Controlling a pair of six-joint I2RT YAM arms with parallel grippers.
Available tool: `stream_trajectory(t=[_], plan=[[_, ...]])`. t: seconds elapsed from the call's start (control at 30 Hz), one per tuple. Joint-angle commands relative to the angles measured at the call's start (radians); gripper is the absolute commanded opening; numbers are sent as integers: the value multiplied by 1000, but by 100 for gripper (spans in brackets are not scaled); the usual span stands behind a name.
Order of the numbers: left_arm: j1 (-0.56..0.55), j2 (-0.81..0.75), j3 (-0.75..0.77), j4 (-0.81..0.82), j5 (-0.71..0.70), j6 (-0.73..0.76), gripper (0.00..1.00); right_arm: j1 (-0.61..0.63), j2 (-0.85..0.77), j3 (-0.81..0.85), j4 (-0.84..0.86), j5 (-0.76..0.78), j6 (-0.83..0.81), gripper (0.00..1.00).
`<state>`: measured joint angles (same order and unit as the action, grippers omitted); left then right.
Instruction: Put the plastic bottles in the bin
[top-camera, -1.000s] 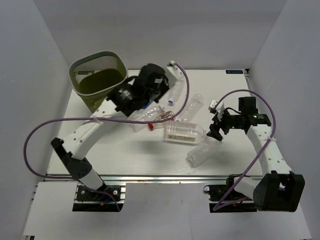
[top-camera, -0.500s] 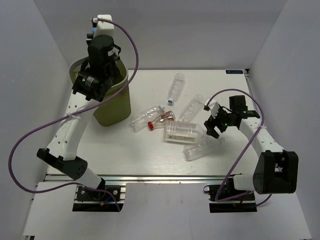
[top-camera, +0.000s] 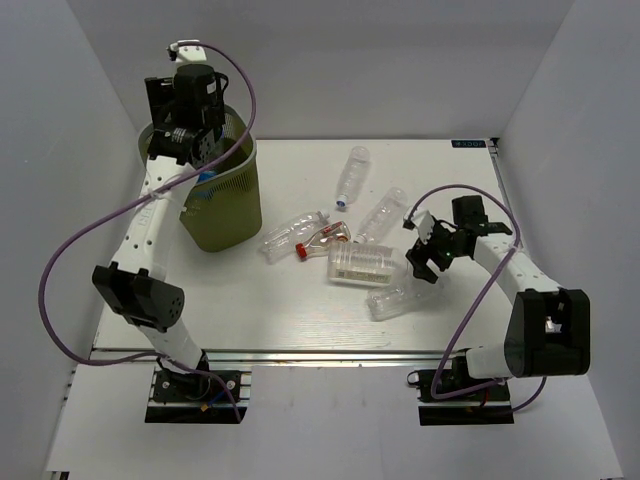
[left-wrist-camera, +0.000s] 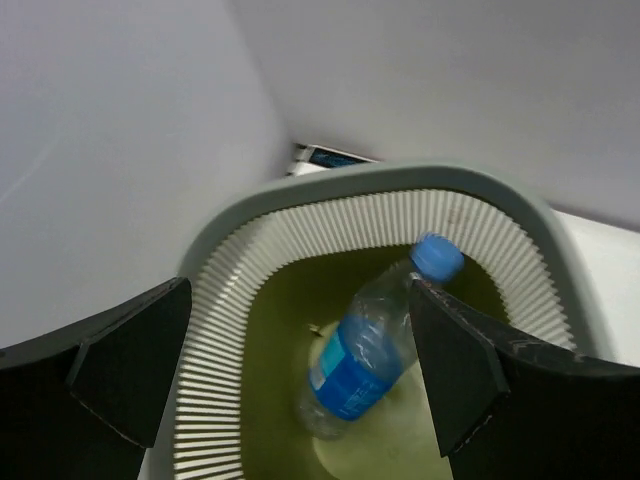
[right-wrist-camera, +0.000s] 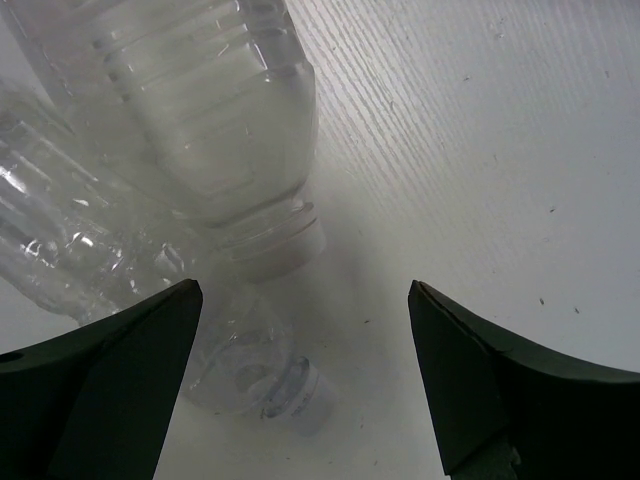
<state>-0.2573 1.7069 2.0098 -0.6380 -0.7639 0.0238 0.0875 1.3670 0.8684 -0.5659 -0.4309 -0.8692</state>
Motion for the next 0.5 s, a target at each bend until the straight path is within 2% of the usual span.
stream_trajectory(t=[0.0,0.03,0.07,0.13,0.17,0.2,0.23,0.27,0.33,0.4,0.47], plan=[[-34,-111,83,-38,197,-22,100,3,14,-15,-5,-14,-83,90],[-34,-142,61,-38,266,-22,100,1,6,-19,-5,-28,-108,90],[-34,-174,5,-22,446,-13,100,4,-2,-37,-3,-48,-161,90],[-34,-272,-64,9,671,5,100,14,-9,-51,30,-71,-201,90],[-43,-303,-144,20,884,5,100,17,12,-52,34,-77,-209,90],[-43,-335,-195,37,996,5,100,20,24,-40,34,-84,-229,90],[-43,-399,-245,78,1167,5,100,24,39,-34,17,-119,-243,90],[-43,-426,-334,90,1225,5,100,27,81,-29,-11,-129,-264,90],[-53,-460,-393,72,1296,-16,100,37,107,-22,-12,-155,-295,86],[-53,-516,-485,38,1324,-4,100,49,118,-26,9,-158,-286,86],[-62,-588,-596,72,1374,-4,100,70,129,-29,55,-152,-266,85]])
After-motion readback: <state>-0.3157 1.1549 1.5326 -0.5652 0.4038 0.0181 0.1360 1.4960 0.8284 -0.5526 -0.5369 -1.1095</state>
